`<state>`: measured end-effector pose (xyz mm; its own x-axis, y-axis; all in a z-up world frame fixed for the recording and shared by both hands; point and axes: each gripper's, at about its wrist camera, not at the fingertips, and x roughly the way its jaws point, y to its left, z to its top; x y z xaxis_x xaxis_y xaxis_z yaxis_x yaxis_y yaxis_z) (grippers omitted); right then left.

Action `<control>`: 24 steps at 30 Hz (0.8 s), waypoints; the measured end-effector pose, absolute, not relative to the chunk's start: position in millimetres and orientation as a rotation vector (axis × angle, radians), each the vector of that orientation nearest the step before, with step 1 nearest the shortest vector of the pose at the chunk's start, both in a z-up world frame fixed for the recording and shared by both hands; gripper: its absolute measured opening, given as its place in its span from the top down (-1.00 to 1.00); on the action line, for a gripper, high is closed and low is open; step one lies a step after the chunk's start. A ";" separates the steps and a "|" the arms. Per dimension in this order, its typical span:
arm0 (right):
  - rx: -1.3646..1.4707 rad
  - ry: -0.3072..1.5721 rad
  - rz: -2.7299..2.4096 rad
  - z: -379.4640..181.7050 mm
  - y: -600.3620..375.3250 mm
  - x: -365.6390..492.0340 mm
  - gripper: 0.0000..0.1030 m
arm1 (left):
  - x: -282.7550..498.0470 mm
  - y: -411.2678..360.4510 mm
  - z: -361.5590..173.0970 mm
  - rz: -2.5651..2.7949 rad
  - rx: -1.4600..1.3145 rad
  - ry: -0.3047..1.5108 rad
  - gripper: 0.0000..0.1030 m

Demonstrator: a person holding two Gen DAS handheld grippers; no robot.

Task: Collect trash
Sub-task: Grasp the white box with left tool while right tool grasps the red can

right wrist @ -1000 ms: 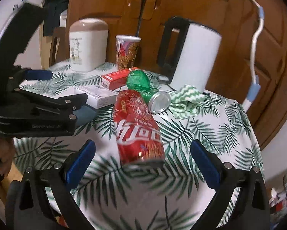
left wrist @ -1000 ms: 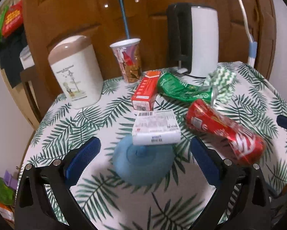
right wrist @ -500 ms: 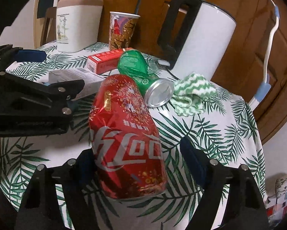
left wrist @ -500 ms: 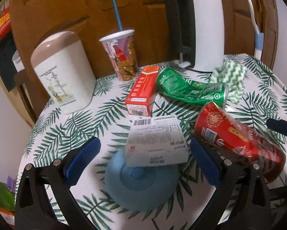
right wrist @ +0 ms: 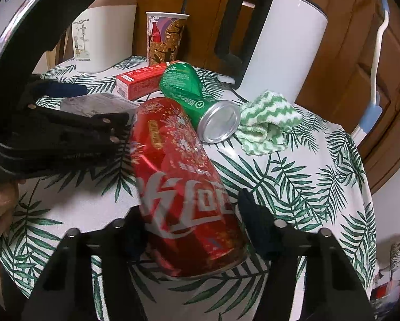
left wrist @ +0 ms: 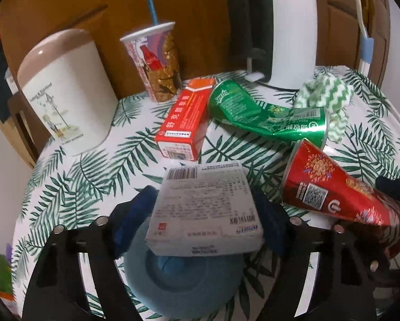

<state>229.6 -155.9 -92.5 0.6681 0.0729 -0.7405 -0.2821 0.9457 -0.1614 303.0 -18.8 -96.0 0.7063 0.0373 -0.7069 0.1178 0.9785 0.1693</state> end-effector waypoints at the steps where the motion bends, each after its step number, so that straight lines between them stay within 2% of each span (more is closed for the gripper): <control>1: -0.266 0.814 0.209 -92.0 -156.9 229.1 -0.11 | 301.6 -18.8 -95.3 -0.045 0.205 0.780 -0.44; 7: -0.229 0.770 0.258 -82.6 -161.1 222.1 0.02 | 290.7 -12.8 -91.4 -0.069 0.170 0.757 -0.42; 24: -0.127 0.762 0.334 -67.4 -173.7 197.7 0.07 | 231.5 -3.8 -64.8 -0.112 0.142 0.685 -0.43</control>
<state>197.7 -173.7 -67.4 0.6740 0.2499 -0.6952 -0.3412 0.9400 0.0071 231.5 -3.8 -64.8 0.7692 -0.0566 -0.6365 0.1500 0.9842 0.0937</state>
